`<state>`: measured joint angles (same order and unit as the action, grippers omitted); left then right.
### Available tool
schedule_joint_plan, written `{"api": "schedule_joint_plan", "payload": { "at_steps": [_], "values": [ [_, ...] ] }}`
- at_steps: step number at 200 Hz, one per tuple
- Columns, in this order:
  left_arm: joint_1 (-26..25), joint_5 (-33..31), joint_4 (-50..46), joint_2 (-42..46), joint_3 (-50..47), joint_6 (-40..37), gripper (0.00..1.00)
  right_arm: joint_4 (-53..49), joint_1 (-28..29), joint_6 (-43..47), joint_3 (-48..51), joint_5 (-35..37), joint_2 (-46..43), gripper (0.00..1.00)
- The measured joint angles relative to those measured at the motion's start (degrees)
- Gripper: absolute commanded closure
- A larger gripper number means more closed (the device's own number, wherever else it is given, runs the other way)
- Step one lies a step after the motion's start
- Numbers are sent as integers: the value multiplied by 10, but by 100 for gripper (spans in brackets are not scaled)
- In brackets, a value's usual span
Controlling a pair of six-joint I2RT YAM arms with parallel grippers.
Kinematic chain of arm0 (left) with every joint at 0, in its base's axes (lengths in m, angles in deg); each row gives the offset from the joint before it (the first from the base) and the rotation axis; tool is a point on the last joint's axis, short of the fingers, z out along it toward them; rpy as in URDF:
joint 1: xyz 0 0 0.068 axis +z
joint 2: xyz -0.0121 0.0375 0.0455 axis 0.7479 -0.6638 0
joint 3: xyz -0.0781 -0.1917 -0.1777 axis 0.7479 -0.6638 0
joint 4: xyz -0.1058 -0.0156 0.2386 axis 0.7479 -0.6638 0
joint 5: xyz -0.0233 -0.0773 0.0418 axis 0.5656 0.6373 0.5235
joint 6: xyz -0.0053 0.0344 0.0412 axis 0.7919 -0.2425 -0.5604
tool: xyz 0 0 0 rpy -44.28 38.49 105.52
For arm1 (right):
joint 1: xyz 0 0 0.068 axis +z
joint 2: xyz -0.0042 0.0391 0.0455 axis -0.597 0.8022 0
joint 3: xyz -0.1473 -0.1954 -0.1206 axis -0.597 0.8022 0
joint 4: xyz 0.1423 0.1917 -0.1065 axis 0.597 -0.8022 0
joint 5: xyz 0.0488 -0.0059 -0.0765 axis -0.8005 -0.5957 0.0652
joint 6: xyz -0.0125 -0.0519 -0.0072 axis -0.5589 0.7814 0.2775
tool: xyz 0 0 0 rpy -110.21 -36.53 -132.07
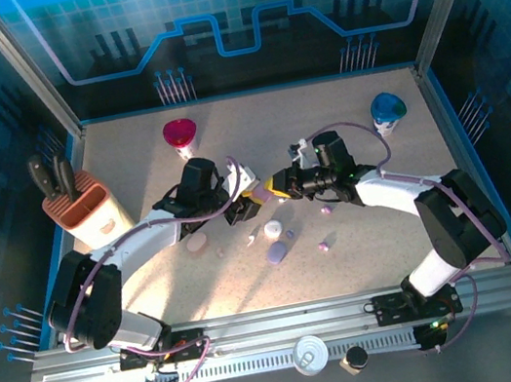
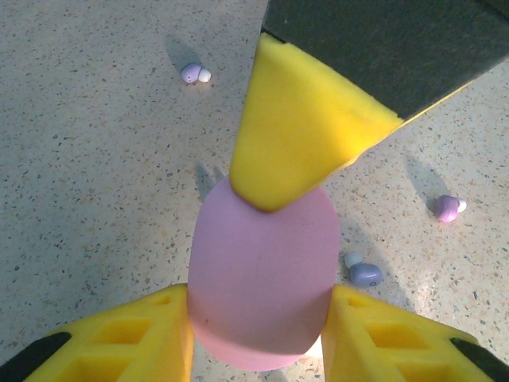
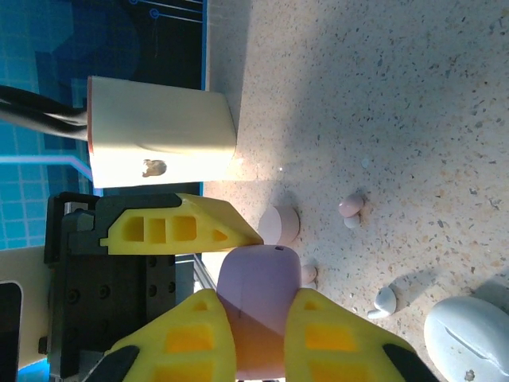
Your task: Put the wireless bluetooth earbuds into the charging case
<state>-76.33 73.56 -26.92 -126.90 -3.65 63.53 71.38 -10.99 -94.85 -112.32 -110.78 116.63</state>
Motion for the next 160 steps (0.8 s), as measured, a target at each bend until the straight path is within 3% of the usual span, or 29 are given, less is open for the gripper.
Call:
{"api": "schedule_joint_plan", "payload": {
  "at_steps": [15, 26, 37, 53, 121, 160],
  "values": [
    [0, 1, 18, 5, -12, 4, 44, 0, 0, 1, 0, -2, 0, 90],
    [-2, 3, 39, 11, -26, 7, 27, 0, 0, 3, 0, -2, -4, 90],
    [-4, 5, 70, 21, -45, 17, 19, 0, -2, 4, 3, -3, -13, 90],
    [-4, 9, 134, 38, -80, 45, 1, 1, -7, 3, 10, -9, -35, 89],
    [-7, 37, 452, 69, -191, 154, 1, 52, -44, -72, 55, -43, -157, 90],
    [-14, 58, 662, 24, -214, 198, 7, 147, -60, -172, 97, -65, -174, 89]
  ]
}}
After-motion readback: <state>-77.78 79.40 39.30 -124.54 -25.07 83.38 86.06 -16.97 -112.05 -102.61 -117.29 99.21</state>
